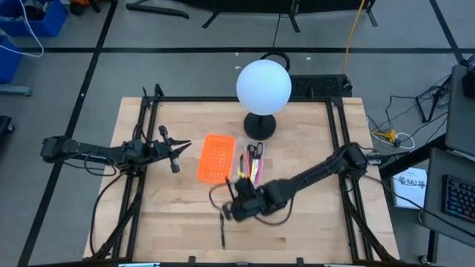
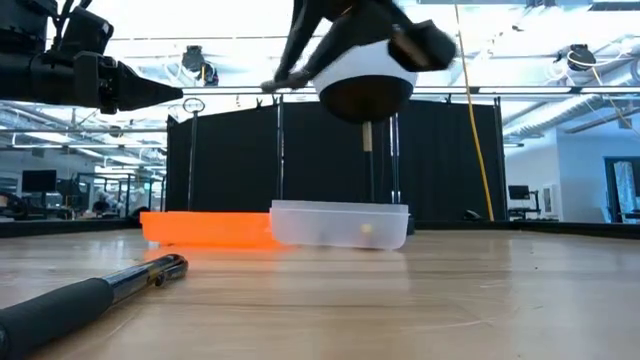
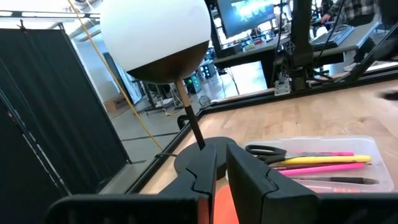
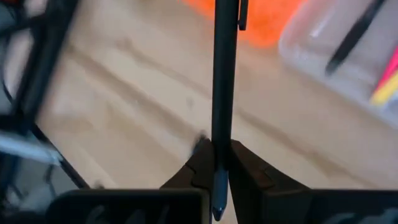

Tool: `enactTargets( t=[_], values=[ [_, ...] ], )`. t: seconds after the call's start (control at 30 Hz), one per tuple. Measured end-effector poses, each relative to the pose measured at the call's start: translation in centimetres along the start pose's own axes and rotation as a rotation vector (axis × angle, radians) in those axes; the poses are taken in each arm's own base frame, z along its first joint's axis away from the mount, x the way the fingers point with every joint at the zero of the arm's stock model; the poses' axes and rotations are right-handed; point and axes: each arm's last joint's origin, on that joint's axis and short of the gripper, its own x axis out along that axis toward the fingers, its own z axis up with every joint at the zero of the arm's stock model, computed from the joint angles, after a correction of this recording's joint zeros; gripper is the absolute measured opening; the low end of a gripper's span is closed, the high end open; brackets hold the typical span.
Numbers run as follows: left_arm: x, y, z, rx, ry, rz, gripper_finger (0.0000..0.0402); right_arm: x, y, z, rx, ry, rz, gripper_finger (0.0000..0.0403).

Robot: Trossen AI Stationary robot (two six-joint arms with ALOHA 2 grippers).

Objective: Pick & place school supplies into a supply box
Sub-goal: Put the right black pen into the supply box

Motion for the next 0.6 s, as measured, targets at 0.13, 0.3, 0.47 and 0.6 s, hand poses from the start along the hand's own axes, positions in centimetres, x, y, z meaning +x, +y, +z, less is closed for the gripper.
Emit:
enactTargets(
  t=[0.13,0.3,0.47,0.6],
  values=[
    [0.0,0.0,0.0,-0.005,-0.001,0.0,0.0047,0.1,-0.5,3.0,0.049,-0.026,-0.026,0.0018],
    [0.0,0.0,0.0,-0.015,0.0,0.0,0.0047,1.2,-2.1,6.3,0.084,0.018,-0.113,0.0018],
    [0.0,0.0,0.0,-0.016,-0.001,0.0,0.0047,1.7,-3.7,9.0,0.139,0.035,-0.201,0.0018],
    [0.0,0.0,0.0,-0.016,-0.001,0.0,0.0047,2.1,-4.6,10.7,0.177,0.018,-0.225,0.0018]
  ],
)
